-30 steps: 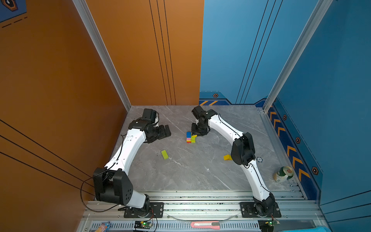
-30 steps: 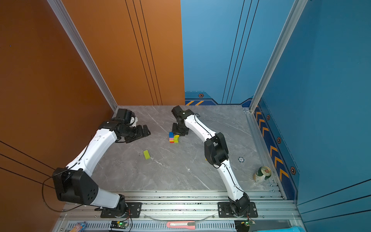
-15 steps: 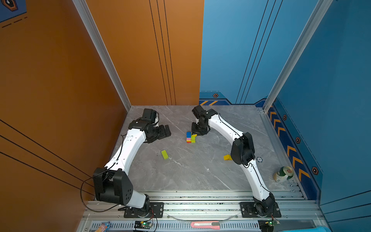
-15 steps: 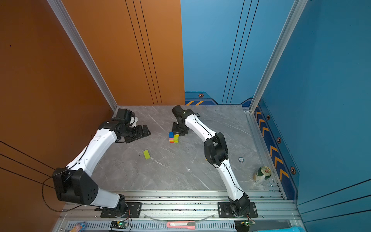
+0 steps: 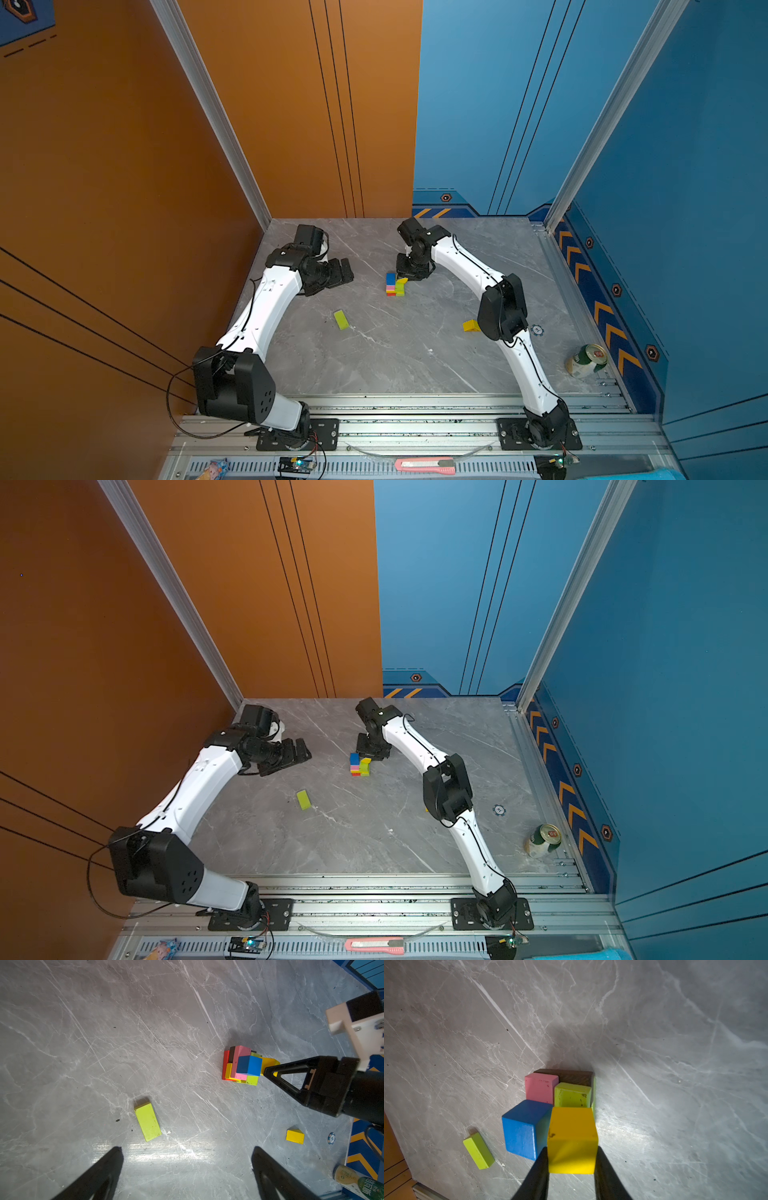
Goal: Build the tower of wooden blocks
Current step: 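Lower the yellow cube beside the blue cube onto the stack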
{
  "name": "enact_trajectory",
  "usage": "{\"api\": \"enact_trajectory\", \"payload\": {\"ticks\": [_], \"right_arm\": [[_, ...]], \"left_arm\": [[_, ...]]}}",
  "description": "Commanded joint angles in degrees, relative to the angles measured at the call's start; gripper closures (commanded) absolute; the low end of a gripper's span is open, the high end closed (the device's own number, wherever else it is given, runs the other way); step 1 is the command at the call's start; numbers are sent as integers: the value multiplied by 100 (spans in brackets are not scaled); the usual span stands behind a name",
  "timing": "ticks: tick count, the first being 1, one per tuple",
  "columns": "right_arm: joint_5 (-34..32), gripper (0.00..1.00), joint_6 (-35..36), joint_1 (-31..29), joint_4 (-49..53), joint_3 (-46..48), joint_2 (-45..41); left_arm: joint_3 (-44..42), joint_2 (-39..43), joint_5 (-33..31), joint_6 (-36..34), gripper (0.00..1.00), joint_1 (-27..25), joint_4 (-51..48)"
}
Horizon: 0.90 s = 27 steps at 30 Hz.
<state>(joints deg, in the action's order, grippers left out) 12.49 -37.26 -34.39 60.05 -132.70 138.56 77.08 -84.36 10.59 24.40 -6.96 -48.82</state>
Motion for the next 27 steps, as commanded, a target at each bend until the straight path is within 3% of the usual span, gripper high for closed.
{"api": "enact_trajectory", "payload": {"ticks": [1, 27], "right_arm": [[81, 64, 61, 44, 191, -155, 123], [259, 61, 54, 67, 182, -252, 192]], "left_arm": [[88, -43, -11, -50, 2, 72, 3], [97, -80, -4, -6, 2, 107, -5]]}}
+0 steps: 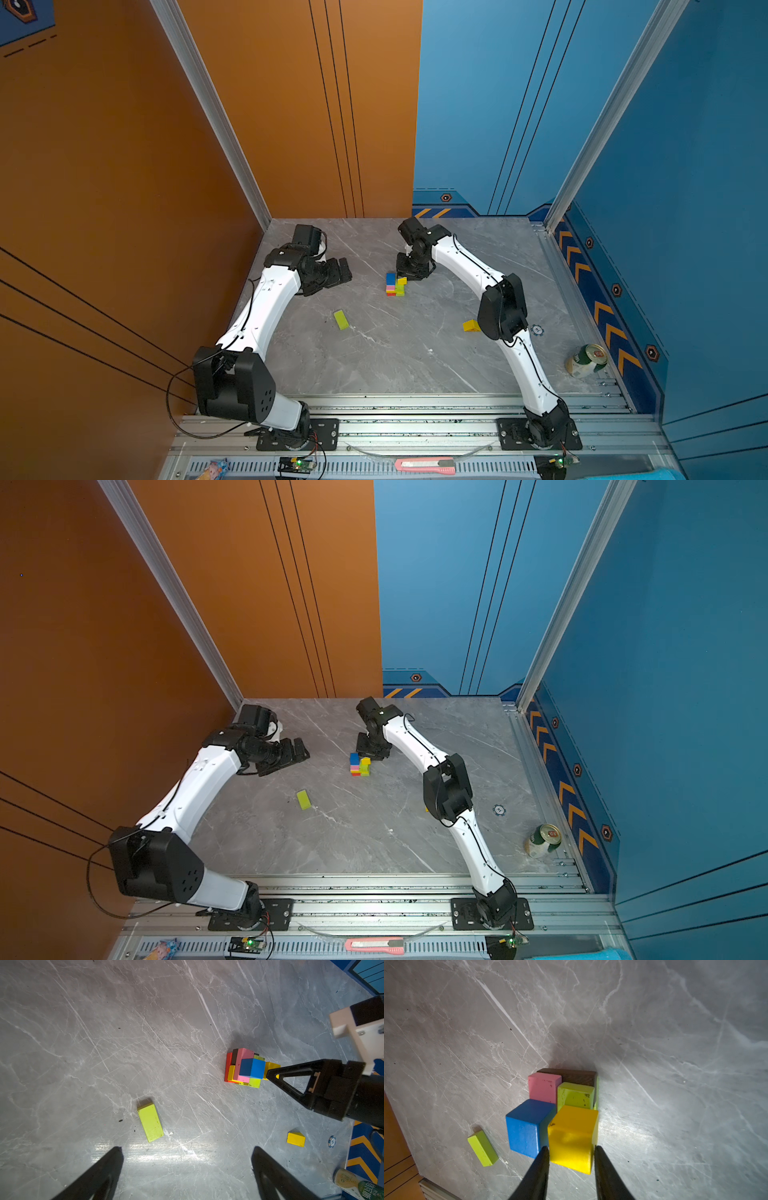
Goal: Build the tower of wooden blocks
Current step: 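Lower the yellow cube beside the blue cube onto the stack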
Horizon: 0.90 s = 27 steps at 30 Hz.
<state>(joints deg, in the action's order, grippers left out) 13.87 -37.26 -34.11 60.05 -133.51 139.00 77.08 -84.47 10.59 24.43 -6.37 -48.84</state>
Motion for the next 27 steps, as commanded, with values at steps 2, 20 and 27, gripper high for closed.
{"api": "enact_trajectory", "payload": {"ticks": [2, 20, 27], "right_arm": [[126, 60, 52, 49, 182, -167, 145], [303, 59, 10, 96, 64, -167, 116], [390, 58, 17, 89, 27, -169, 106]], "left_arm": [[97, -63, -4, -8, 2, 49, 4], [97, -61, 16, -8, 2, 53, -1], [92, -52, 29, -8, 2, 50, -3]]}}
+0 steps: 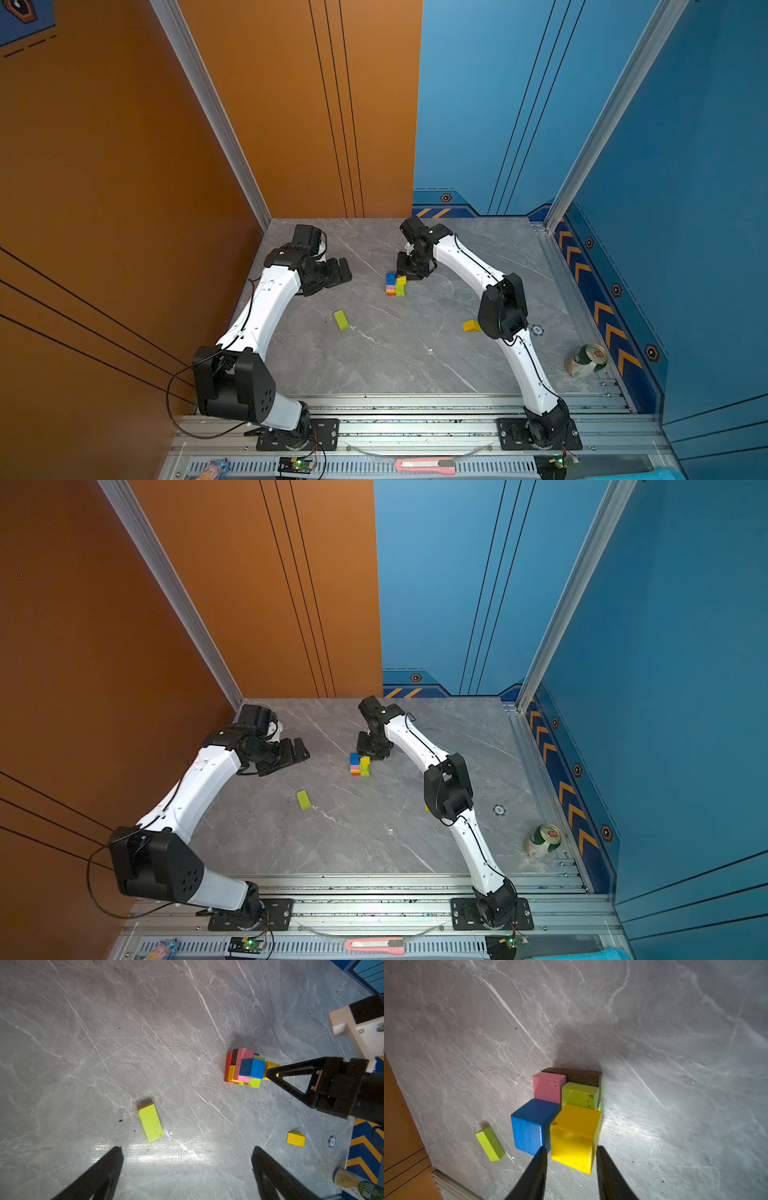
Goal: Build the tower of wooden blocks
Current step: 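Lower the yellow cube beside the blue cube onto the stack, then open the right gripper and release the yellow cube on the stack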
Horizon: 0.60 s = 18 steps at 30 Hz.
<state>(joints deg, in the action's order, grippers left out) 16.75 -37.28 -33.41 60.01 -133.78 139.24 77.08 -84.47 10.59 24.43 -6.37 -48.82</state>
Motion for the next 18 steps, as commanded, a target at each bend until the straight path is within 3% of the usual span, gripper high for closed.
{"api": "enact_trajectory", "payload": {"ticks": [1, 18], "right_arm": [[109, 58, 27, 20, 30, -145, 79], [243, 57, 38, 37, -103, -125, 44]], "left_arm": [[88, -60, 19, -9, 2, 48, -2], [64, 14, 24, 27, 2, 48, -5]]}}
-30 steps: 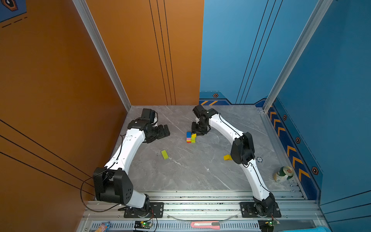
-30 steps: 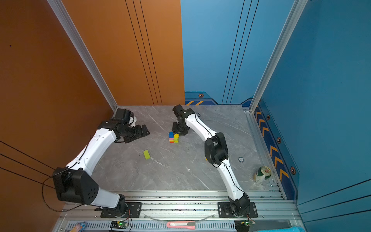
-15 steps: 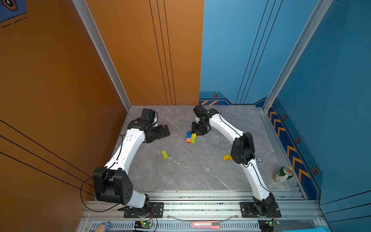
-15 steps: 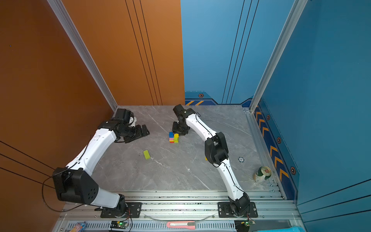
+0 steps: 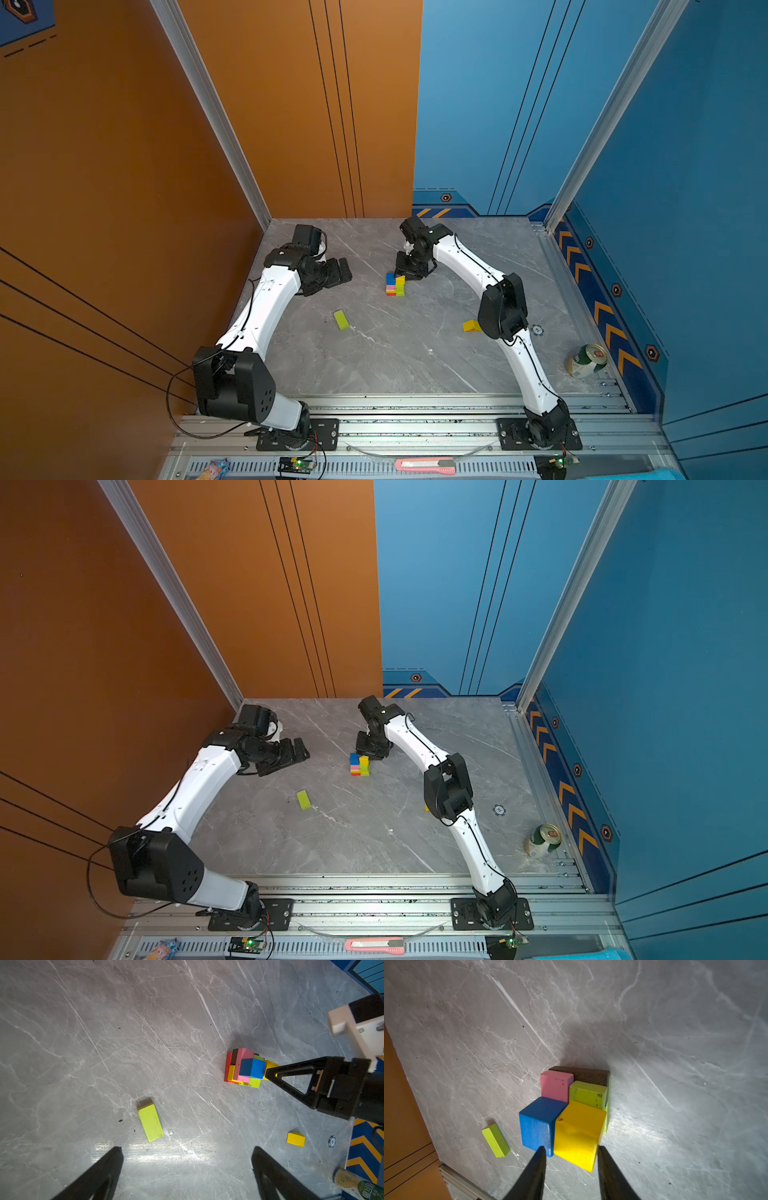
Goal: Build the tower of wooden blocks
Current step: 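Open the right gripper and release the yellow cube on the stack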
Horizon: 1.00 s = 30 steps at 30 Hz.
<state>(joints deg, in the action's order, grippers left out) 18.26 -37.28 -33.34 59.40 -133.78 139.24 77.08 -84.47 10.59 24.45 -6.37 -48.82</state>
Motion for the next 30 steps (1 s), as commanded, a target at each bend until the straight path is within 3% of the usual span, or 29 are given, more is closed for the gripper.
{"api": "enact_trajectory", "payload": {"ticks": [1, 30], "right_arm": [[88, 57, 44, 37, -40, -110, 30], [362, 56, 211, 118, -218, -88, 17]], "left_arm": [[62, 23, 26, 40, 2, 49, -5], [-29, 211, 30, 122, 2, -5, -5]]}}
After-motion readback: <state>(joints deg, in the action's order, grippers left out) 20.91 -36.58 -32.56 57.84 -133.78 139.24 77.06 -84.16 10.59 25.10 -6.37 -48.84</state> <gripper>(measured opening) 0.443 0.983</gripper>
